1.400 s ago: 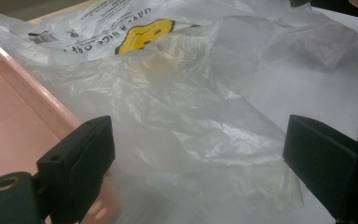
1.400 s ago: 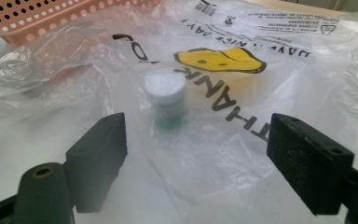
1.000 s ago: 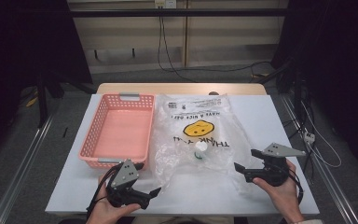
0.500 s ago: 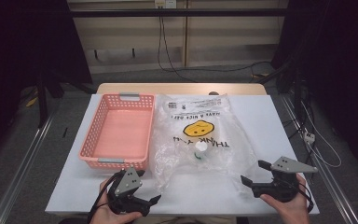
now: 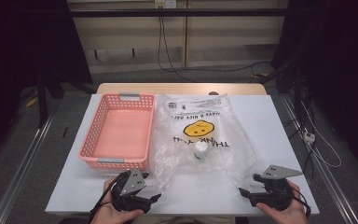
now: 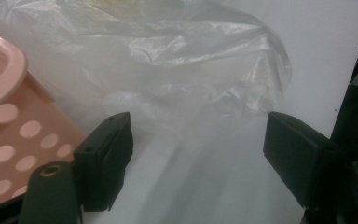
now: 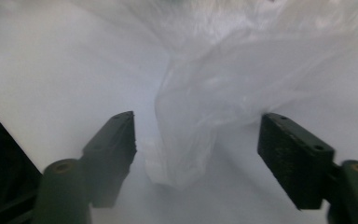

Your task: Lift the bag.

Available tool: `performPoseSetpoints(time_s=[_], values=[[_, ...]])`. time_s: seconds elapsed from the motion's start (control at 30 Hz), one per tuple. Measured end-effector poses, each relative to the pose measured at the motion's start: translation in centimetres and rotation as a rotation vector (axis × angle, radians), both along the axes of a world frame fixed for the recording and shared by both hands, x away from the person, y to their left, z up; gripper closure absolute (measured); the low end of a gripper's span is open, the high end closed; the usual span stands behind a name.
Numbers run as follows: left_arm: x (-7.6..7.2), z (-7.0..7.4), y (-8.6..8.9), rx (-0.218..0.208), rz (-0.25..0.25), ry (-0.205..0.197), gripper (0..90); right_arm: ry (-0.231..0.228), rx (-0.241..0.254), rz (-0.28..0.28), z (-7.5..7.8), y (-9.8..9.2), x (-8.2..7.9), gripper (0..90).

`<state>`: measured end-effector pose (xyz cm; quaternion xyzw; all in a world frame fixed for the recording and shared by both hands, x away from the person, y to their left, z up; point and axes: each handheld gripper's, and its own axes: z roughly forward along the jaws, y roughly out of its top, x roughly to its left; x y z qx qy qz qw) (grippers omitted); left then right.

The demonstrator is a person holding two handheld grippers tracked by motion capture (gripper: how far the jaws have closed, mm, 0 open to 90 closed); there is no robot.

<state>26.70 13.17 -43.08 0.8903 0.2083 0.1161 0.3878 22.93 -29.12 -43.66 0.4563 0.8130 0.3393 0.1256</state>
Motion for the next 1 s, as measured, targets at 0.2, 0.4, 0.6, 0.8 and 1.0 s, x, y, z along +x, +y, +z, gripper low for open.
performPoseSetpoints(time_s=[0.2,0.4,0.6,0.8,1.0], values=[[-0.1,-0.6,-1.0,0.068,-0.050,-0.012,33.5,0.033,-0.016,0.029,-0.2,0.3,0.3,42.3],[0.2,-1.2,-1.5,0.074,-0.055,0.020,58.6,0.091,-0.042,0.054,-0.6,0.6,0.8,50.0],[0.9,-0.8,-1.1,0.018,-0.044,0.066,88.5,0.070,-0.046,0.035,-0.6,0.5,0.8,86.0],[1.4,0.0,-0.2,-0.062,-0.021,0.072,90.0,0.074,0.019,0.032,-0.7,0.0,1.1,89.6],[1.8,0.8,0.0,-0.116,-0.015,0.066,90.0,0.020,0.097,0.029,0.3,-0.3,1.2,89.8]])
